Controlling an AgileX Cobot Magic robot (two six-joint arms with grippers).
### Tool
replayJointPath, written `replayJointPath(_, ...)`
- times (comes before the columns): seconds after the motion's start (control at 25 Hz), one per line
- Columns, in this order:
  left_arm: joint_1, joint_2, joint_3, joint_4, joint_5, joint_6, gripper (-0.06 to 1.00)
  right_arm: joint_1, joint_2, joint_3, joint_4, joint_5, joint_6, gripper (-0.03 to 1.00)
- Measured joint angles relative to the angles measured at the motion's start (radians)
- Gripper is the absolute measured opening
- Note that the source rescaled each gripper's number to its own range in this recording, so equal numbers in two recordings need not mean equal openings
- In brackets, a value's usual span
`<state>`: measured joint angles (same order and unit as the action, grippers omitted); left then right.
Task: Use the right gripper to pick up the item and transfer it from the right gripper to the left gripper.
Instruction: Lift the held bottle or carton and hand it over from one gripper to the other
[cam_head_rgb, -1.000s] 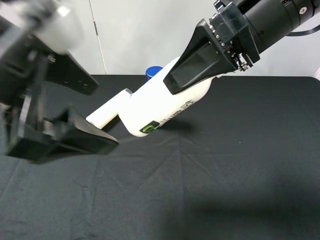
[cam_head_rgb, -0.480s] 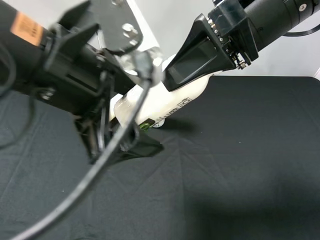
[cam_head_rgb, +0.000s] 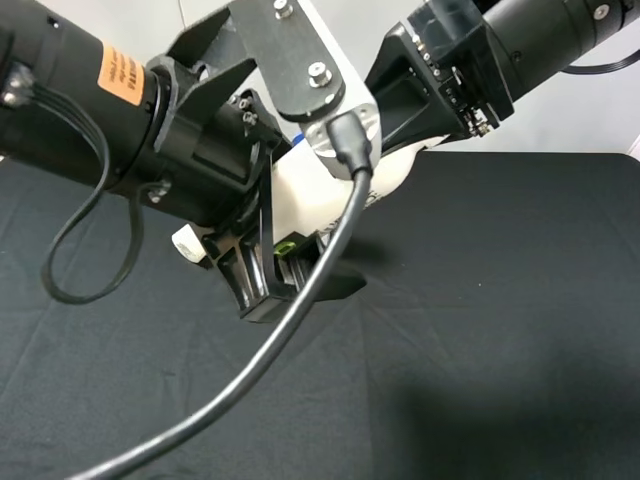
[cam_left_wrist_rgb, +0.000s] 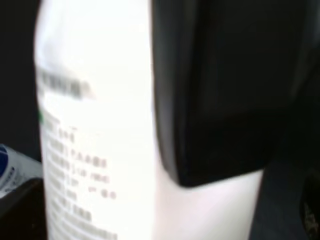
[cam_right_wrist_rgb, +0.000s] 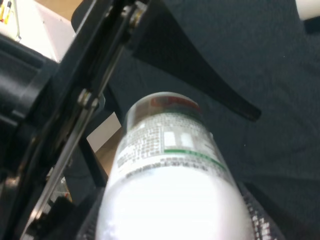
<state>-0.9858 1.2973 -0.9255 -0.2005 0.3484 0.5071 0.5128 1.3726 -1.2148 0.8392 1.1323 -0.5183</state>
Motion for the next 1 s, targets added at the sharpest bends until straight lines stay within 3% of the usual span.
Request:
replayJointPath(0.2, 0.0, 0.0, 0.0, 0.0, -0.011, 0.0, 0.92, 0.0, 0.0, 0.0, 0.01, -0.001, 0.003, 0.01)
replayJointPath(0.36, 0.0, 0.0, 0.0, 0.0, -0.011, 0.0, 0.8, 0.0, 0.0, 0.0, 0.031, -0.002, 0.005, 0.01)
replayJointPath(0.48, 0.0, 0.0, 0.0, 0.0, -0.011, 0.0, 0.64, 0.0, 0.0, 0.0, 0.047, -0.002, 0.005, 0.01)
replayJointPath(0.76, 0.0, 0.0, 0.0, 0.0, -0.011, 0.0, 0.39, 0.0, 0.0, 0.0, 0.055, 0.0, 0.005, 0.01)
replayJointPath(0.88, 0.0, 0.0, 0.0, 0.001, -0.011, 0.0, 0.0, 0.0, 0.0, 0.0, 0.059, 0.008, 0.005, 0.01)
replayJointPath(1.0, 0.0, 0.0, 0.0, 0.001, -0.009, 0.0, 0.02, 0.0, 0.0, 0.0, 0.059, 0.01, 0.005, 0.01)
